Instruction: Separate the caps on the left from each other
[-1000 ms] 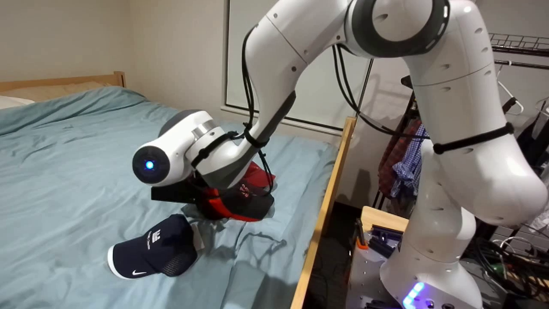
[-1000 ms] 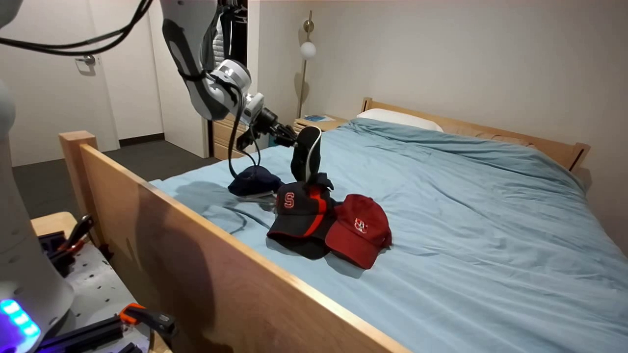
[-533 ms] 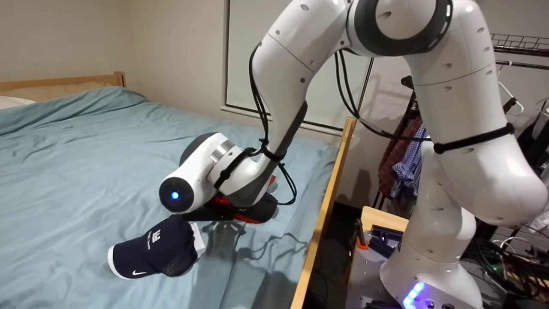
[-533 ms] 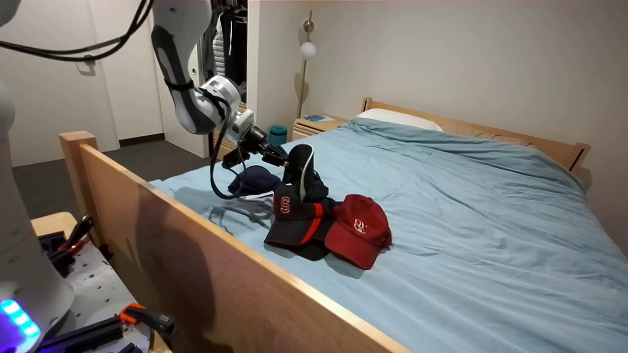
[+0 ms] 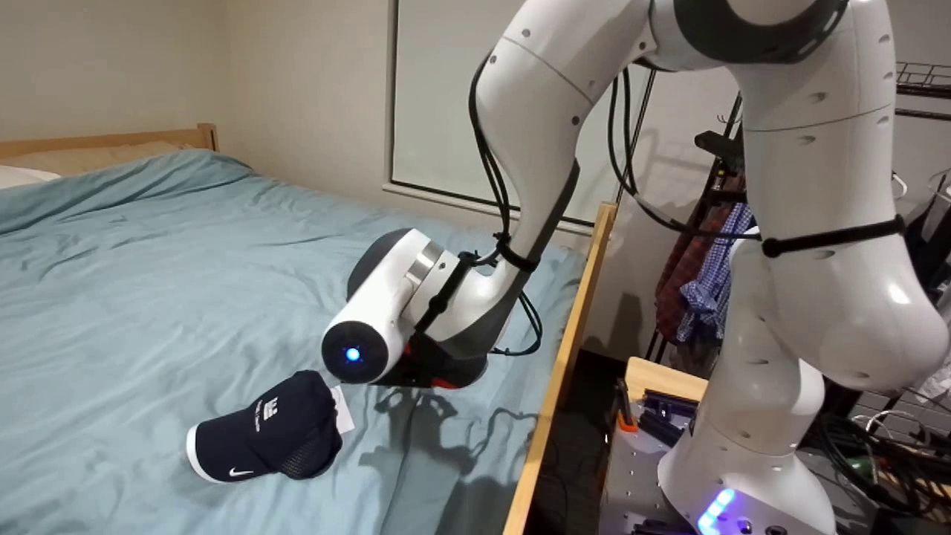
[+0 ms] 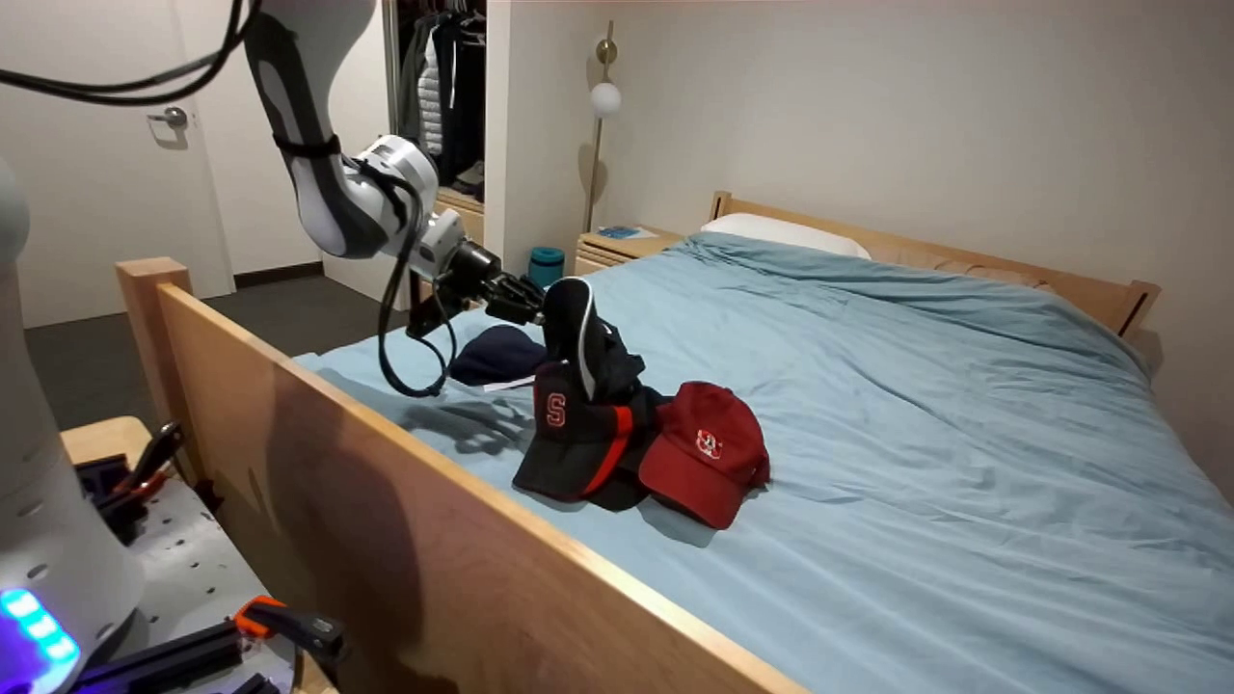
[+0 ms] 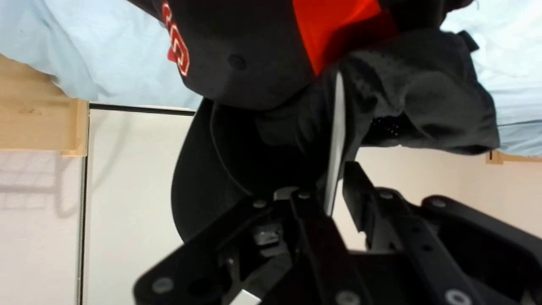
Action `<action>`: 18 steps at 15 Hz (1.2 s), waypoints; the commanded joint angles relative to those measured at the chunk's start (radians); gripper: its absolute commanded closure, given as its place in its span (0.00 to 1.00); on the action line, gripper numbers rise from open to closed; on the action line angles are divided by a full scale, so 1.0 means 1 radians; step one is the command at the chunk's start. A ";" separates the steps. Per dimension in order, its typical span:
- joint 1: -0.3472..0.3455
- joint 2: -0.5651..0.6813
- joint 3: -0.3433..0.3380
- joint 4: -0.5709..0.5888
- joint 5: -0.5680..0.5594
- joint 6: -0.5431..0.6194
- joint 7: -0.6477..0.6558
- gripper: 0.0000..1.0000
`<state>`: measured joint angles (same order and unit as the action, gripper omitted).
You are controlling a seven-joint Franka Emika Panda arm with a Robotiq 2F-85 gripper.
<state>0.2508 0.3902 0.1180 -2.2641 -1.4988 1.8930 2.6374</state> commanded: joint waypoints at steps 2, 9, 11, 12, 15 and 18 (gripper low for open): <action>-0.046 -0.133 0.032 0.024 -0.031 0.050 -0.014 0.37; -0.054 -0.279 0.053 -0.144 0.118 0.140 -0.035 0.00; -0.046 -0.319 0.060 -0.212 0.133 0.132 -0.035 0.00; -0.041 -0.366 0.063 -0.236 0.143 0.096 -0.035 0.00; -0.052 -0.496 0.055 -0.229 0.214 0.037 -0.030 0.00; -0.072 -0.496 0.024 -0.122 0.243 0.035 -0.032 0.00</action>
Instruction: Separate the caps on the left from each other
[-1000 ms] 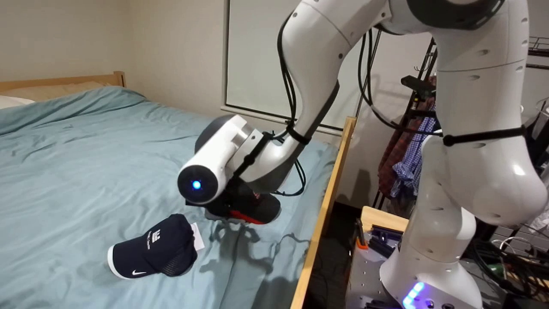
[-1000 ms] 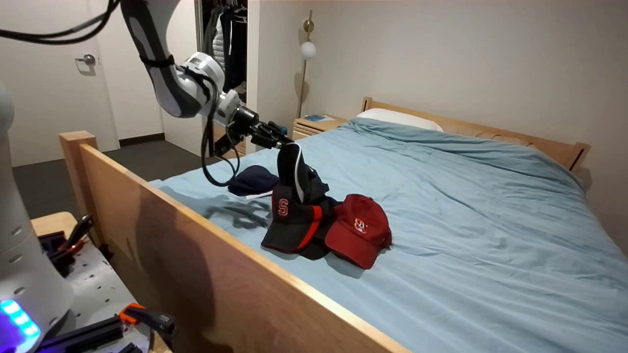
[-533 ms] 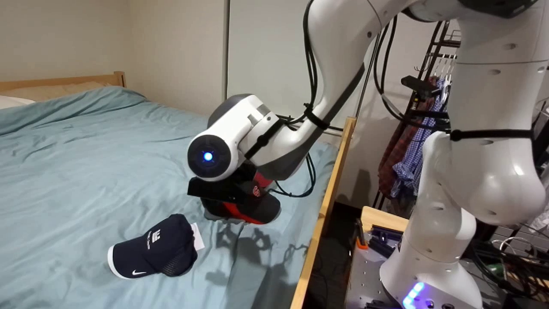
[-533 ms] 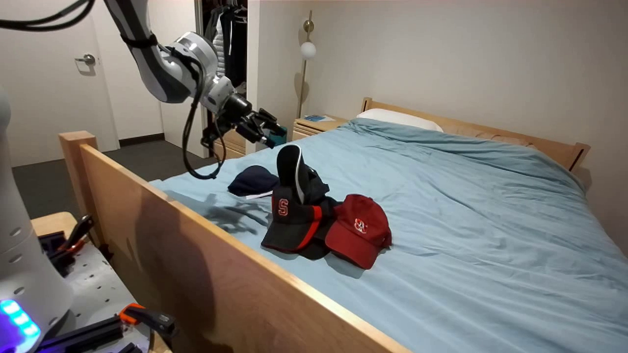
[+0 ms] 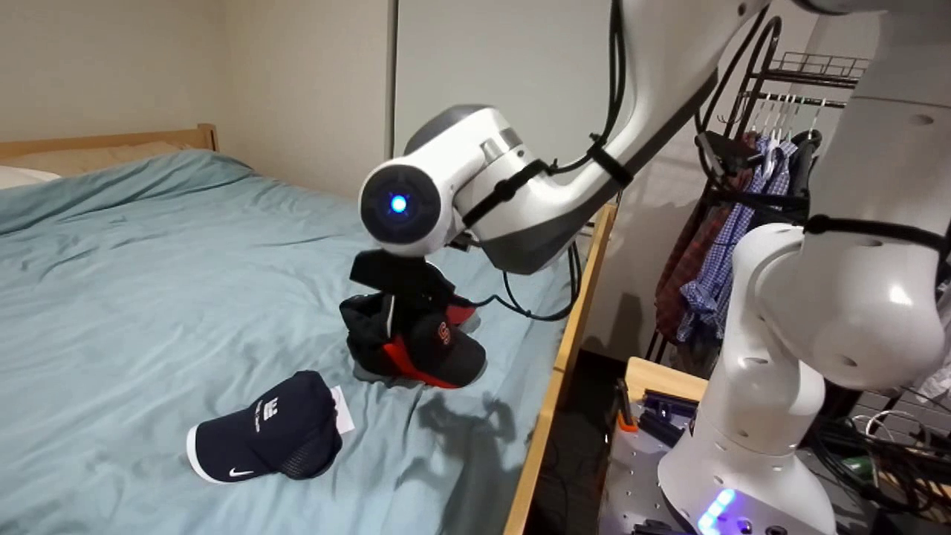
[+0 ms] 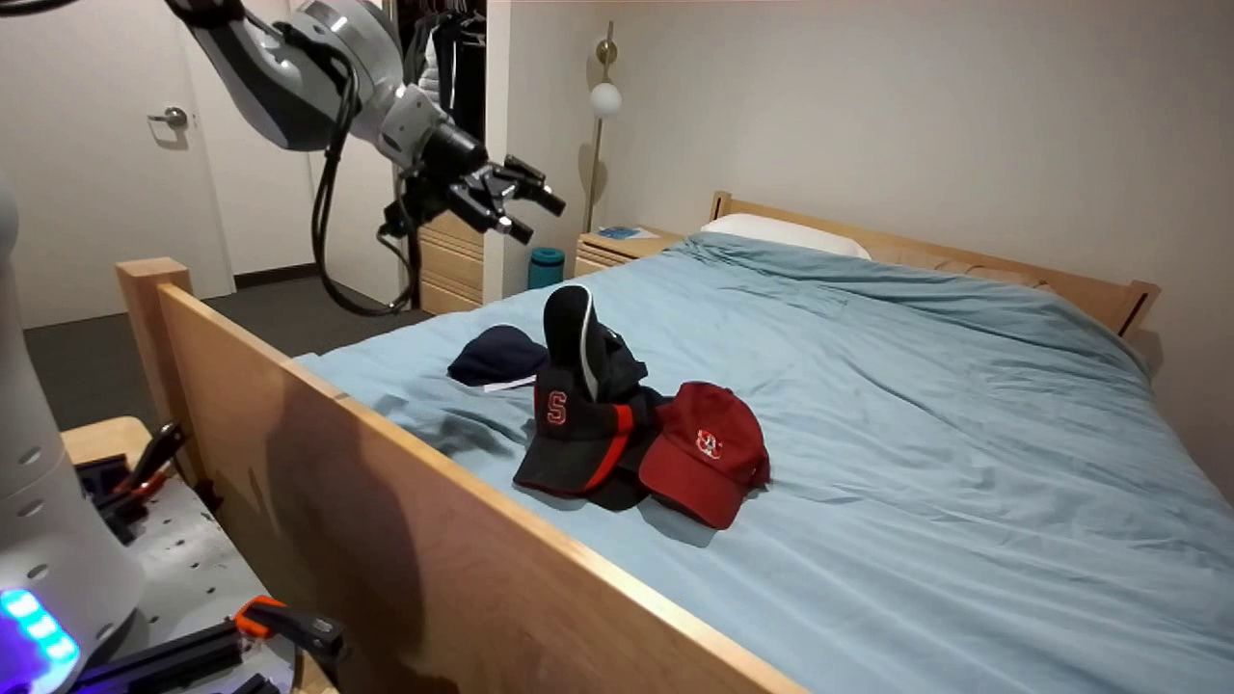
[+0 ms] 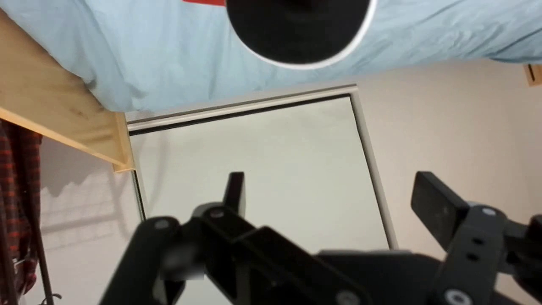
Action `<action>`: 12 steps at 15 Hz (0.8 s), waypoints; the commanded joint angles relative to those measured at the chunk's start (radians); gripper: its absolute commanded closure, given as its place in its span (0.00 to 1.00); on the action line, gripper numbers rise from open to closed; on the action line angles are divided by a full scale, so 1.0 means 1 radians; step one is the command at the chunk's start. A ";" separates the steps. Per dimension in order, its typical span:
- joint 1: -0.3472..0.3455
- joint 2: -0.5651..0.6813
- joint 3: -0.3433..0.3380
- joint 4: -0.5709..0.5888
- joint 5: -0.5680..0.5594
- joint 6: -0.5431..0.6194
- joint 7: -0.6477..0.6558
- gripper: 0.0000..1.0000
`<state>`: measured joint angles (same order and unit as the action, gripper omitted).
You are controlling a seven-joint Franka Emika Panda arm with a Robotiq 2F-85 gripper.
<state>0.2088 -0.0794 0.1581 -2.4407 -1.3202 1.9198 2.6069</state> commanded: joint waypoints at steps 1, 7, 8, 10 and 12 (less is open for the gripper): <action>-0.041 -0.012 -0.033 0.090 0.098 0.015 -0.003 0.00; -0.090 0.051 -0.073 0.208 0.144 0.018 -0.005 0.00; -0.096 0.073 -0.079 0.233 0.144 0.020 -0.005 0.00; -0.097 0.098 -0.080 0.253 0.146 0.021 -0.005 0.00; -0.094 0.127 -0.077 0.338 0.274 -0.109 -0.002 0.00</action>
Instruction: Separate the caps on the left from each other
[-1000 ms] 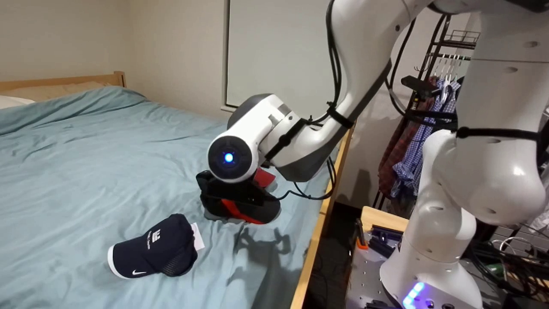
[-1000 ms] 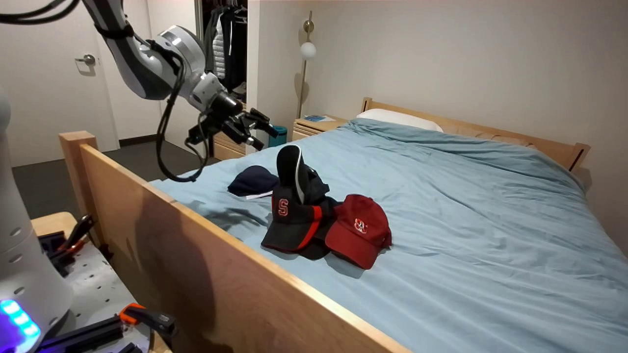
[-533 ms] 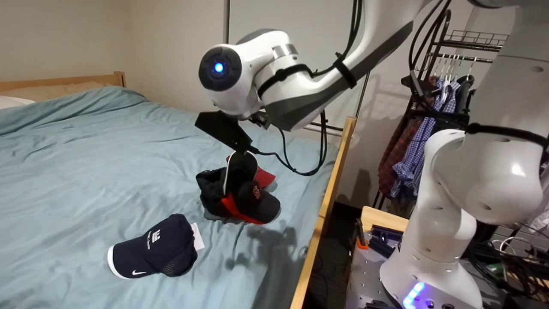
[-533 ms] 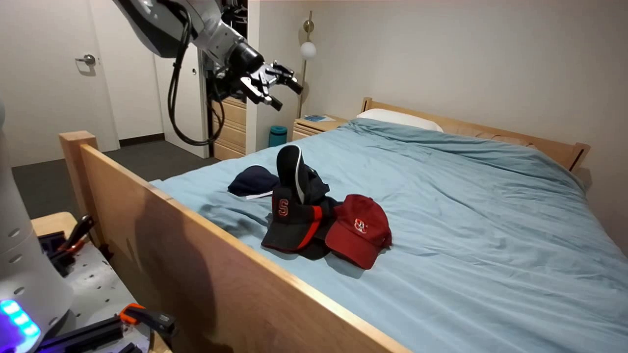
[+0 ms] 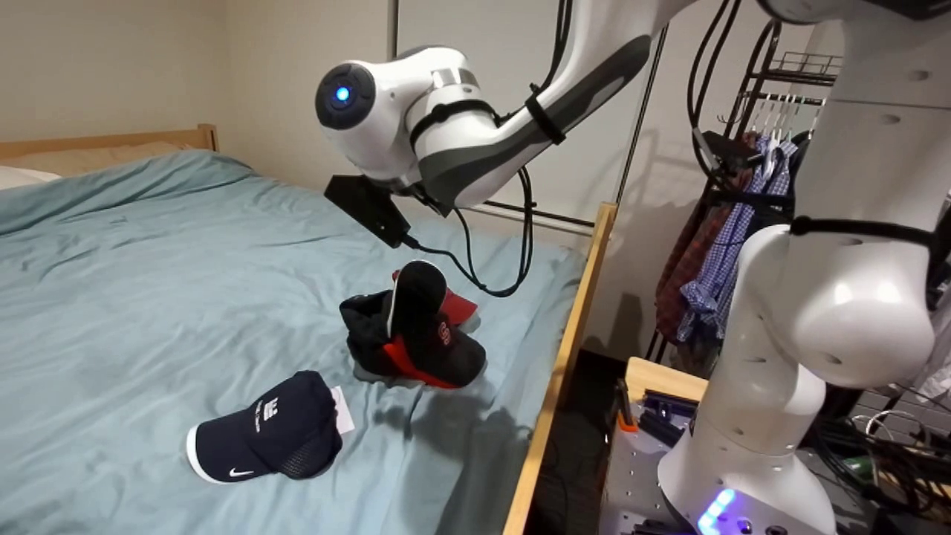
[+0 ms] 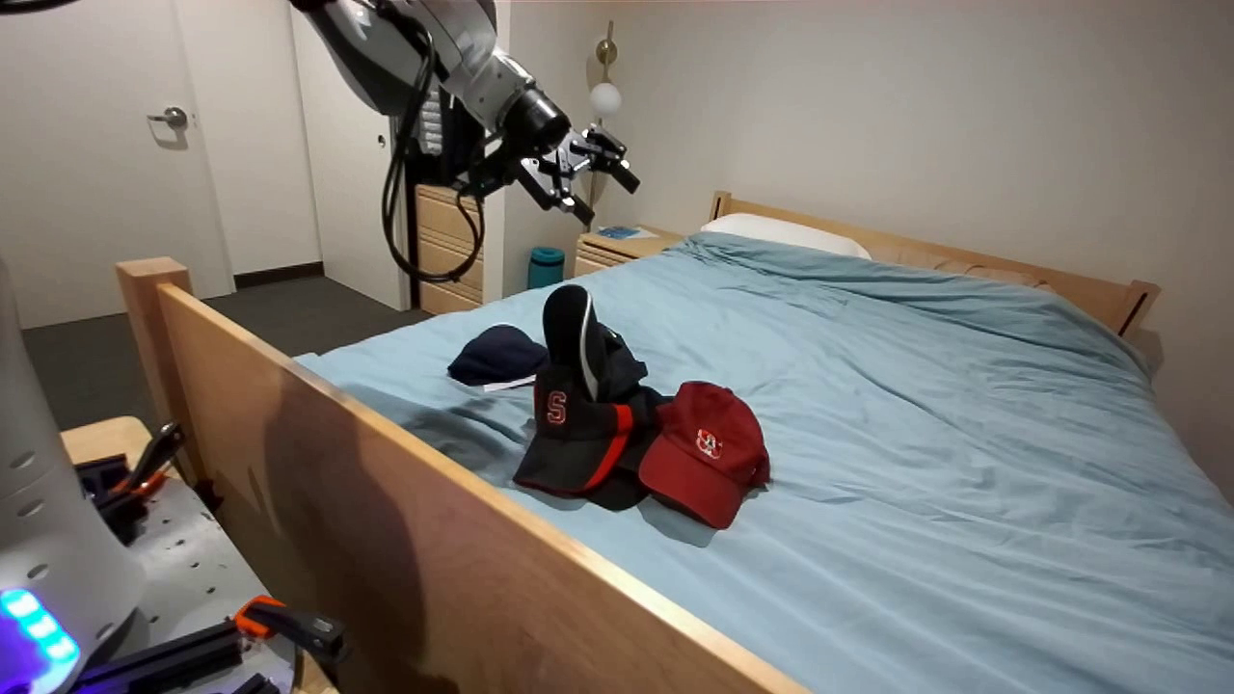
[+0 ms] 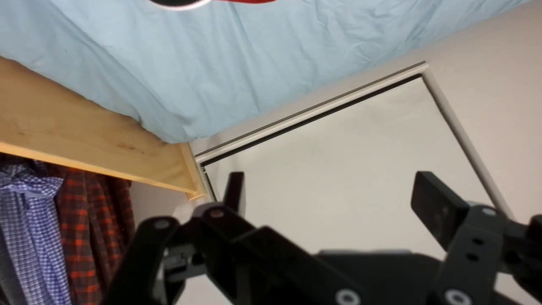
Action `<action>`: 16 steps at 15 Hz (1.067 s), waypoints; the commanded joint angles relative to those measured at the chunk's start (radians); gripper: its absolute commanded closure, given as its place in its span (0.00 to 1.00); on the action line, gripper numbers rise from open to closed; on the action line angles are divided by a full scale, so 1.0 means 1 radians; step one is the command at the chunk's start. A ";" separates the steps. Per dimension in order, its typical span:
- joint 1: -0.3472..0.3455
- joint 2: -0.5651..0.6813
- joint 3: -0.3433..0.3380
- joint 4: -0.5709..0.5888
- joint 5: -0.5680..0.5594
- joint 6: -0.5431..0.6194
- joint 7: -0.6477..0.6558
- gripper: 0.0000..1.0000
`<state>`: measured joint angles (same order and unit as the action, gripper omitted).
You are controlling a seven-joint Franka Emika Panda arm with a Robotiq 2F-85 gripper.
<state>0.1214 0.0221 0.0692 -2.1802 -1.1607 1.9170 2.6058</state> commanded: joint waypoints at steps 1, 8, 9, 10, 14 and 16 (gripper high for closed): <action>-0.013 0.026 0.006 0.092 0.170 -0.125 -0.021 0.00; -0.054 0.042 -0.038 0.193 0.471 -0.268 -0.008 0.00; -0.042 0.023 -0.031 0.136 0.398 -0.231 -0.008 0.00; -0.047 0.029 -0.035 0.154 0.423 -0.240 -0.008 0.00; -0.080 0.090 -0.070 0.305 0.547 -0.313 -0.002 0.00; -0.099 0.136 -0.093 0.381 0.614 -0.301 -0.002 0.00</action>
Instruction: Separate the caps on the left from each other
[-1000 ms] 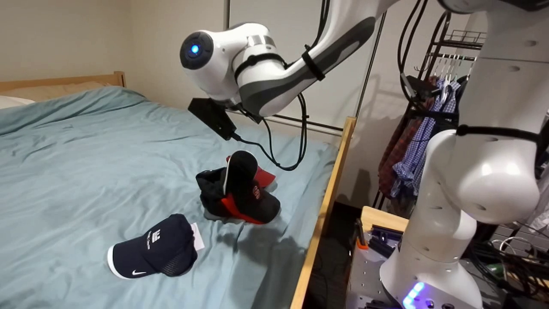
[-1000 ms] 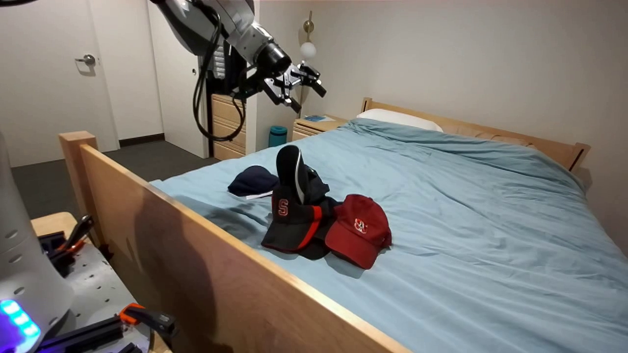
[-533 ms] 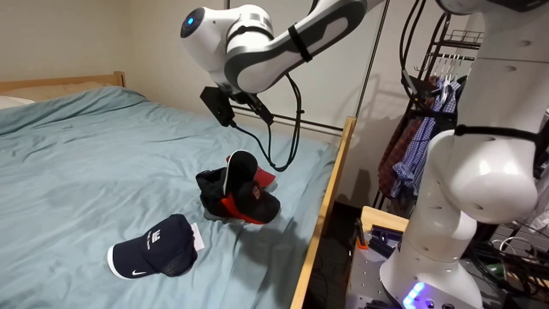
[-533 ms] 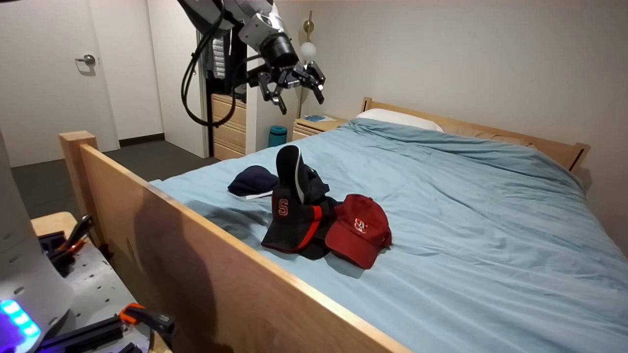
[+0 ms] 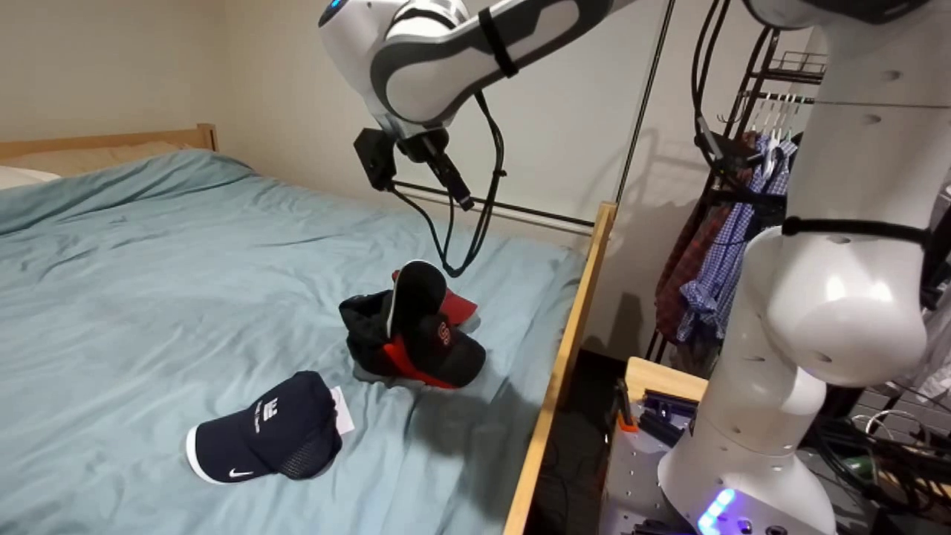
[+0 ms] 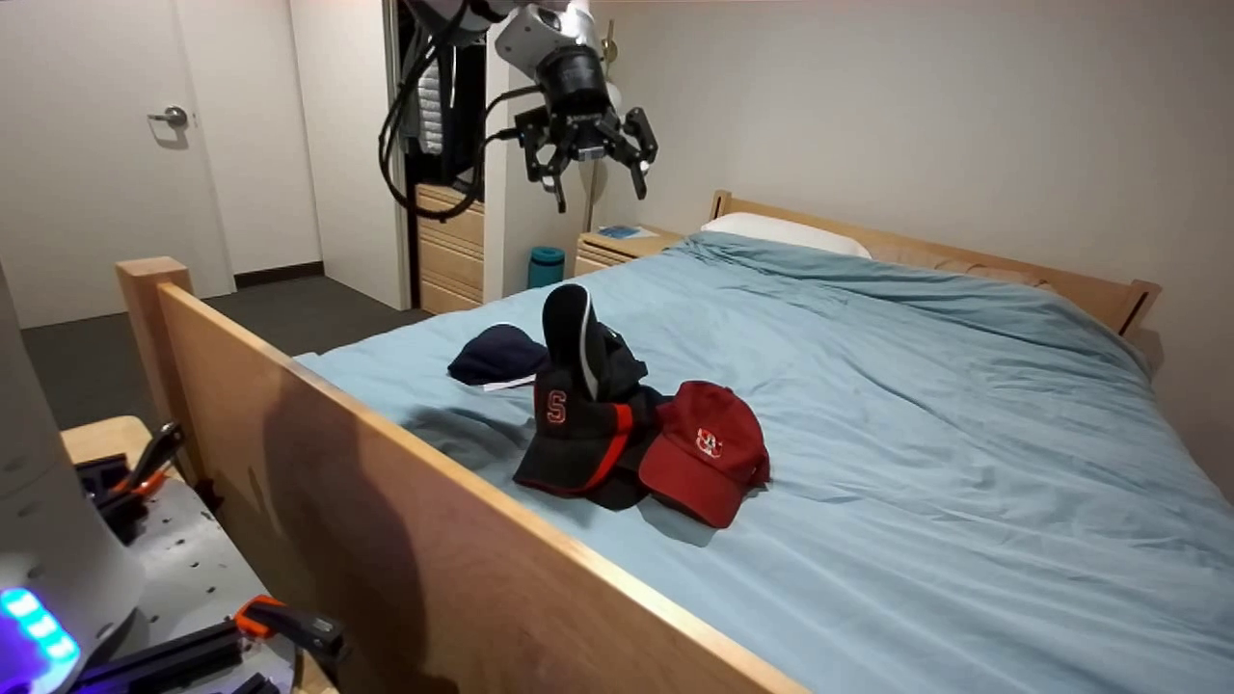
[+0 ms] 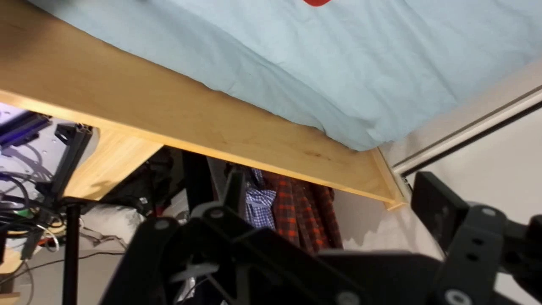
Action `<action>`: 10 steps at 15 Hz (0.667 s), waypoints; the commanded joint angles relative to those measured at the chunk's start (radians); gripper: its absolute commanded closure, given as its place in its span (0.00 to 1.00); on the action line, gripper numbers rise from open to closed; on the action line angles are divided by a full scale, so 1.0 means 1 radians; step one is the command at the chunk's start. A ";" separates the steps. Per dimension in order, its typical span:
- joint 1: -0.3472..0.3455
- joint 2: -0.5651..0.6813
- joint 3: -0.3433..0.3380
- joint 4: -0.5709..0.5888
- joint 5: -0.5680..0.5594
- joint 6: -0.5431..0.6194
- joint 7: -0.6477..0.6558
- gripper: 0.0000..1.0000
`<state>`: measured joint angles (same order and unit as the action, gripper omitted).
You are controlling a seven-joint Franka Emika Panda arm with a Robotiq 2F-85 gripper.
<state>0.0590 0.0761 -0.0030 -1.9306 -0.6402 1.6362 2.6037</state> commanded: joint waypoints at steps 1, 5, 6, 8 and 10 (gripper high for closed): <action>-0.050 0.107 -0.035 0.165 0.127 -0.009 0.000 0.00; 0.103 0.253 -0.303 0.283 0.342 0.066 -0.001 0.00; 0.168 0.296 -0.396 0.296 0.420 0.124 -0.001 0.00; 0.275 0.378 -0.539 0.304 0.597 0.240 -0.001 0.05; 0.373 0.438 -0.651 0.279 0.768 0.363 -0.002 0.01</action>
<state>0.3079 0.4162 -0.5096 -1.6687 -0.0669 1.8795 2.6021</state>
